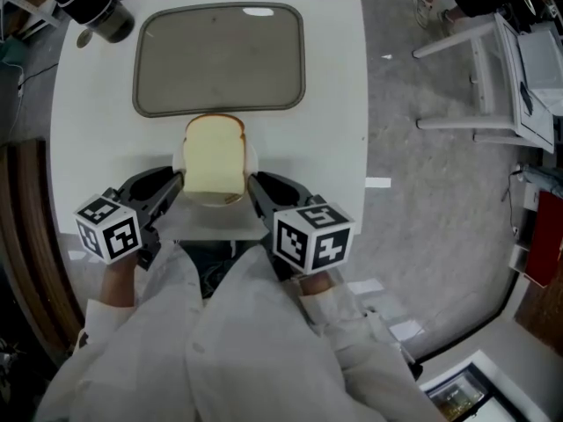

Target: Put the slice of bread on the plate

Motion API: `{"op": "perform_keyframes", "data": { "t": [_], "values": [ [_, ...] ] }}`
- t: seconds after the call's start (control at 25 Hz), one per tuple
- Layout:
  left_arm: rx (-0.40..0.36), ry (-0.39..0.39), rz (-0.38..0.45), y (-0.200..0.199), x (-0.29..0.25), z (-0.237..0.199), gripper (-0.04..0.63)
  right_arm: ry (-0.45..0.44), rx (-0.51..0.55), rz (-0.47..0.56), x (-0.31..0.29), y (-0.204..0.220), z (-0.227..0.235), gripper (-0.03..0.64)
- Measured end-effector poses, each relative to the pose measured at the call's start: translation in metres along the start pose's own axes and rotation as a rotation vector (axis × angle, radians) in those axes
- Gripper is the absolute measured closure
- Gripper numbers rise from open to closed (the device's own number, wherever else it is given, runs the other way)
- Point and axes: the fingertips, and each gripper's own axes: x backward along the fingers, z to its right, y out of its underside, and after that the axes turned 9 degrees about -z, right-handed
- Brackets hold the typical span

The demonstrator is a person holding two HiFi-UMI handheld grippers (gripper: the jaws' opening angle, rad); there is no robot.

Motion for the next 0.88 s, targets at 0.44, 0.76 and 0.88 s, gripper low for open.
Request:
{"op": "perform_keyframes", "data": {
  "t": [0.44, 0.76, 0.88],
  "values": [
    [-0.051, 0.029, -0.015, -0.066, -0.006, -0.035, 0.512, 0.028, -0.018, 0.015, -0.026, -0.067, 0.003, 0.565],
    [-0.047, 0.036, 0.020, -0.110, -0.011, -0.062, 0.512, 0.039, -0.011, 0.012, -0.047, -0.106, 0.005, 0.563],
    [-0.051, 0.034, 0.027, -0.124, -0.015, -0.067, 0.512, 0.045, -0.006, 0.017, -0.051, -0.121, 0.009, 0.564]
  ]
}}
